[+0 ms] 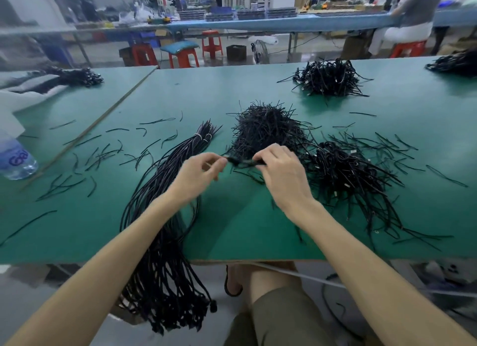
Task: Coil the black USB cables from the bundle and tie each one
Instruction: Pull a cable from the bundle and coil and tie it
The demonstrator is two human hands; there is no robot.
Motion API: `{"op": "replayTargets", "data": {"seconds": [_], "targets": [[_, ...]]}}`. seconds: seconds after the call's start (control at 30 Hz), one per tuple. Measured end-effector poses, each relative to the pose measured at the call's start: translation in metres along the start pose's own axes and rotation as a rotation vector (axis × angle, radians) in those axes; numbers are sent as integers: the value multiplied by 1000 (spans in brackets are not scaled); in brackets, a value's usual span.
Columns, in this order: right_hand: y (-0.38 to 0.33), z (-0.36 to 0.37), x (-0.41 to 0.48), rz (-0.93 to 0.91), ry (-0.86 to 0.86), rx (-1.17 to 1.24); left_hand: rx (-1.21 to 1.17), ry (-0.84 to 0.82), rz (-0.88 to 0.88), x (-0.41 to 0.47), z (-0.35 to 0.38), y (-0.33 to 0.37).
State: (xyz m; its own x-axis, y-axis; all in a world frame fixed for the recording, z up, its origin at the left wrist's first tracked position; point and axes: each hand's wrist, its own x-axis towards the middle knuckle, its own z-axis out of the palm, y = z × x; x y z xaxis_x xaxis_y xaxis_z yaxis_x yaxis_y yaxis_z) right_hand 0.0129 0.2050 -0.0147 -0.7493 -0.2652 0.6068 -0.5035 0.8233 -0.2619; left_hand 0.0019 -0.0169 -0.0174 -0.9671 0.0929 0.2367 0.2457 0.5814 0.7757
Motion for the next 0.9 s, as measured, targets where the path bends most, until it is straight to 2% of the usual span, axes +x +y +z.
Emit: {"op": "replayTargets", "data": {"seconds": [0.13,0.23,0.37,0.53,0.63,0.77,0.9], "targets": [[25,-27,9,122,85,-83,713,172,-57,3,-29,-18],[52,-44,13,277,96,-144,986,124,-255,1,-33,-25],[76,-53,8,533,-28,-229,1033,104,-333,1,-24,-29],[78,-52,9,586,-24,-226,1005,69,-352,11,-32,-24],[75,-50,13,553,-6,-220,998,53,-367,14,-40,-20],[53,-45,17,405,0,-162,975,54,-373,12,-41,-15],[24,-29,14,282,-82,-58,953,132,-319,13,-43,-4]]}}
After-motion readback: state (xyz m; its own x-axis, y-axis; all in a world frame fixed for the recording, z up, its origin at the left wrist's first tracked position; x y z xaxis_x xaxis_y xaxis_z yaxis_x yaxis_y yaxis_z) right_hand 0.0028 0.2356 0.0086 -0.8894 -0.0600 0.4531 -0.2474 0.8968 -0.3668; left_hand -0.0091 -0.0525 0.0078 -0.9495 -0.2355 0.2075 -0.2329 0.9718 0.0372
